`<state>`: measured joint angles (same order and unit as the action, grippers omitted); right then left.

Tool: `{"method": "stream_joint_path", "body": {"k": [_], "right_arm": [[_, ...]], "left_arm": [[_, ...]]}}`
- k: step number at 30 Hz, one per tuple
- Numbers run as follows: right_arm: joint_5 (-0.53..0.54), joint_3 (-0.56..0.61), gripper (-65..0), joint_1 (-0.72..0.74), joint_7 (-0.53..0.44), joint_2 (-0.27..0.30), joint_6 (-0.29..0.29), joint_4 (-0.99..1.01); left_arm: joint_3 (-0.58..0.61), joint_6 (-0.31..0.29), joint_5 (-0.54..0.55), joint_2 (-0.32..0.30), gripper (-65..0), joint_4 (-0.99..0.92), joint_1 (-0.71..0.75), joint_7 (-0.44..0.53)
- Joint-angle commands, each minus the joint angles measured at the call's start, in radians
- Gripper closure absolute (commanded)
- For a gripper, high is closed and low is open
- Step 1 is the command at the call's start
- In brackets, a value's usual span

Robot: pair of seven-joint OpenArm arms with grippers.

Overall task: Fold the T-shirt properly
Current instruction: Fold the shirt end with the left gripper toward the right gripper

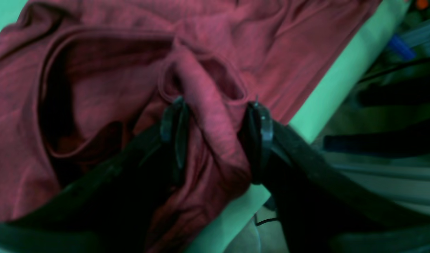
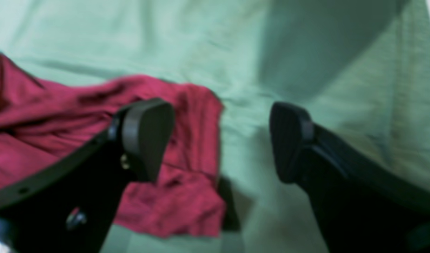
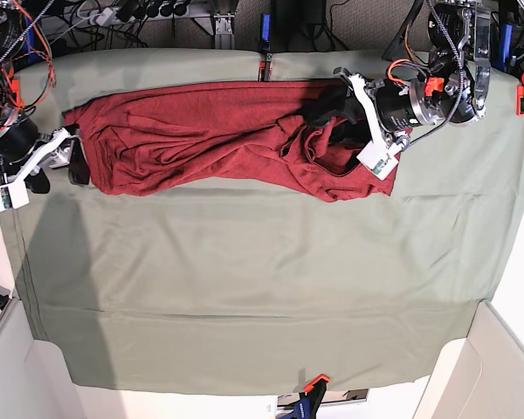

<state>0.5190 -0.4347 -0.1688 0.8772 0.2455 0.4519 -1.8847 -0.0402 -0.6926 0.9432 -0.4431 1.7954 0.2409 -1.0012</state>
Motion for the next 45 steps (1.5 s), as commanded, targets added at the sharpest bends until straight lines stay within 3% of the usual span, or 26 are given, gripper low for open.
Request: {"method": "stream_joint_path", "body": {"k": [1,8,11,17,27,37,45], "right_arm": [[0.012,-0.004,-45.3,0.009,-0.016,0.023,-0.002,-0.008],[0.104,-0.003,-45.1,0.008,-0.009,0.029,0.028,0.149],[0.180,-0.003,-45.1,0.008,0.018,0.028,0.070,0.214],[0.241,0.006,-45.1,0.008,0.066,0.012,0.080,0.232],[0.217,0.139,-45.1,0.010,0.059,-0.034,0.080,0.232],[0.217,0.194,-45.1,0.013,0.033,-0.122,0.081,0.232],[0.082,0.194,-42.5,0.013,-0.097,-0.135,0.074,0.232]], "left_arm": [[-0.005,-0.006,0.040,-0.008,-27.8,0.017,-0.008,0.009],[-0.005,-0.006,0.240,0.001,-27.8,0.025,-0.009,-0.047],[-0.005,-0.006,0.243,0.016,-27.8,0.031,-0.015,-0.047],[-0.005,-0.006,0.216,0.019,-27.8,0.031,-0.026,-0.037],[-0.005,-0.006,0.196,0.019,-27.8,0.031,-0.028,-0.019],[-0.005,-0.006,0.190,0.019,-27.7,0.031,-0.027,-0.019],[-0.005,-0.006,0.190,0.019,-27.7,0.031,-0.027,-0.015]]}}
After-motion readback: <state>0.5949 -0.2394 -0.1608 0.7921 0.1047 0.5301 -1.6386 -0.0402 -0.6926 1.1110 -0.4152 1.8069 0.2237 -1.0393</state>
